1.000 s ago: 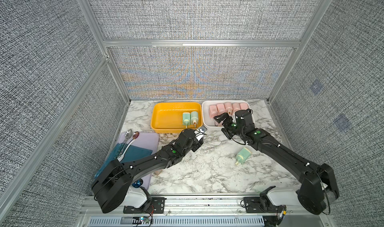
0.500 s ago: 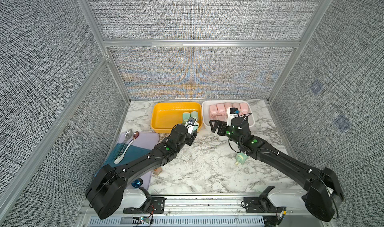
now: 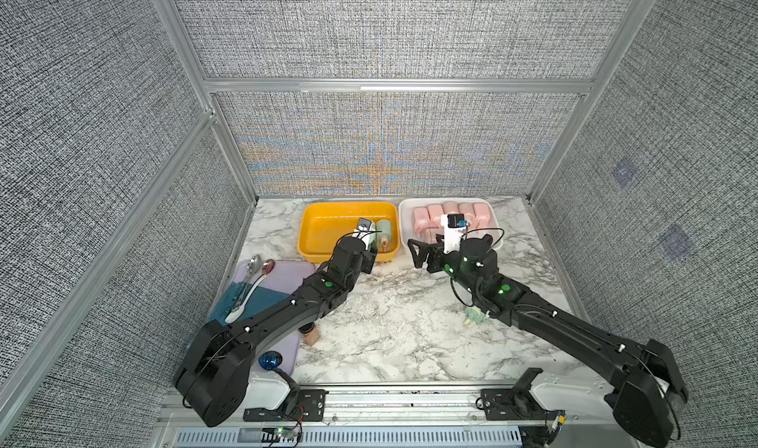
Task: Place the pencil sharpeners by color into the storage box
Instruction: Place the pencil sharpener in the storage box.
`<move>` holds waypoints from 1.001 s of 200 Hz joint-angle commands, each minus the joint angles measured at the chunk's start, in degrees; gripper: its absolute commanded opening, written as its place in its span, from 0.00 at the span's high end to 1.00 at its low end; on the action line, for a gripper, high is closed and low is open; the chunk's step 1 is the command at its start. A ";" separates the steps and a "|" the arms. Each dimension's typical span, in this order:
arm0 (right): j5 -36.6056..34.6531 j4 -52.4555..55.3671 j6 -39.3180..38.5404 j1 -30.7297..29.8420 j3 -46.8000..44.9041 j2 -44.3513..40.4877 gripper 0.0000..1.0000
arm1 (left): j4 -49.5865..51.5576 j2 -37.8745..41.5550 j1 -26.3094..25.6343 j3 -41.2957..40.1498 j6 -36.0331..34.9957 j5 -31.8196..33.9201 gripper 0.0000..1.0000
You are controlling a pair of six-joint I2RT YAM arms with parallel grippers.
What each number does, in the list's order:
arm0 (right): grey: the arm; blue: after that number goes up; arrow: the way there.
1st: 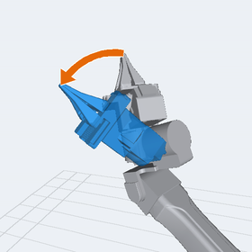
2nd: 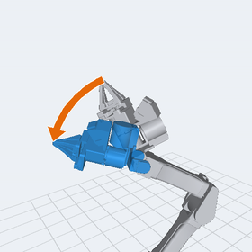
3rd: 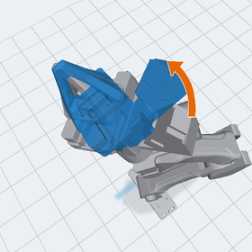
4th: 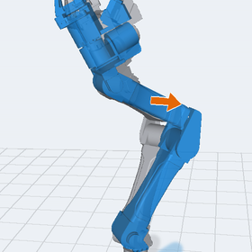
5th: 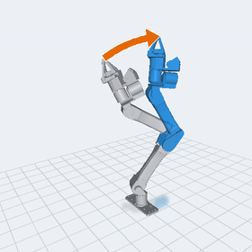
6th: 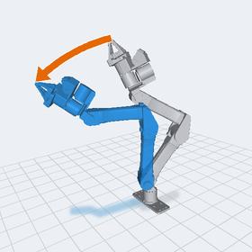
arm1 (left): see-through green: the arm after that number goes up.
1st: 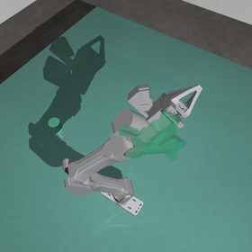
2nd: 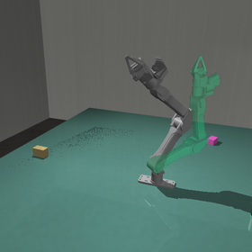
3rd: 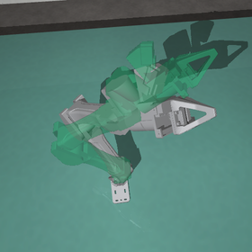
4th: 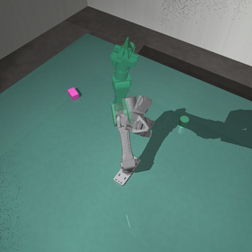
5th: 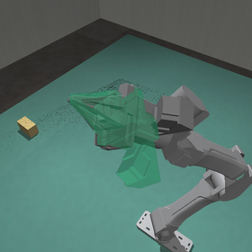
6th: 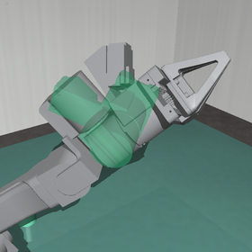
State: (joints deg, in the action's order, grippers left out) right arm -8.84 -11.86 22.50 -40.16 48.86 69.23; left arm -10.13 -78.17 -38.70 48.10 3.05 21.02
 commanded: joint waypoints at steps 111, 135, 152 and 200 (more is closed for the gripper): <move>-7.41 0.65 0.61 -0.93 -0.70 -3.14 0.01 | -5.90 -7.68 14.25 4.89 14.70 -9.19 1.00; -7.89 1.40 1.42 -0.97 -0.85 -3.32 0.01 | -8.50 -10.55 15.71 5.61 16.34 -10.18 1.00; -8.31 1.86 1.91 -1.05 -0.94 -3.50 0.01 | -9.82 -13.29 16.23 6.80 17.00 -10.15 1.00; -8.96 3.50 2.97 -1.11 -0.61 -3.41 0.01 | -14.03 -20.65 18.07 9.43 19.52 -10.46 1.00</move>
State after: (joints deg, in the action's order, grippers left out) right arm -16.69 -9.34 24.51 -41.17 47.94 65.91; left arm -18.46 -96.68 -21.26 56.51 20.21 10.98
